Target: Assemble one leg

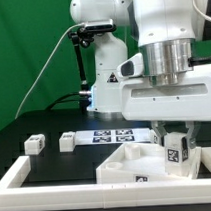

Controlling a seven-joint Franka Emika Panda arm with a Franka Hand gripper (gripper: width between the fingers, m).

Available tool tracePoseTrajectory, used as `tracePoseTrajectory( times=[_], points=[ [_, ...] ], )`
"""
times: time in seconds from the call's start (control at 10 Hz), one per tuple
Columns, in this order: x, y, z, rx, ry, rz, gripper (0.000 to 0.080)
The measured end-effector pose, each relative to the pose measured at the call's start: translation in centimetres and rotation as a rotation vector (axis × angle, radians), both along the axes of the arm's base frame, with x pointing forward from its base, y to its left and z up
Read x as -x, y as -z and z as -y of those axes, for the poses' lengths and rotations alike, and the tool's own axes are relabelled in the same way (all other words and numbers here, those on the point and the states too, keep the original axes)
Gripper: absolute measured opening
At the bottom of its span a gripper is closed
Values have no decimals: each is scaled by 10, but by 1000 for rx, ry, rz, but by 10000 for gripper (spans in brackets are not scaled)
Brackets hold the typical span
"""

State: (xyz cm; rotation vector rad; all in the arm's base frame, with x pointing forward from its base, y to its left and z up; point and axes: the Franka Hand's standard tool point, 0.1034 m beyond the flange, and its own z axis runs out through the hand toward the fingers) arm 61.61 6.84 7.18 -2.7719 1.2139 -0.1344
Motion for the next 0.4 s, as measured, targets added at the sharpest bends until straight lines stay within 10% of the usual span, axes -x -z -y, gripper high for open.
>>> tracePoseTrajectory(
  times=[0.2,0.4],
  points=[
    [0,0,0,0,-6,0,560],
    [0,1,0,1,-6,0,621]
  ],
)
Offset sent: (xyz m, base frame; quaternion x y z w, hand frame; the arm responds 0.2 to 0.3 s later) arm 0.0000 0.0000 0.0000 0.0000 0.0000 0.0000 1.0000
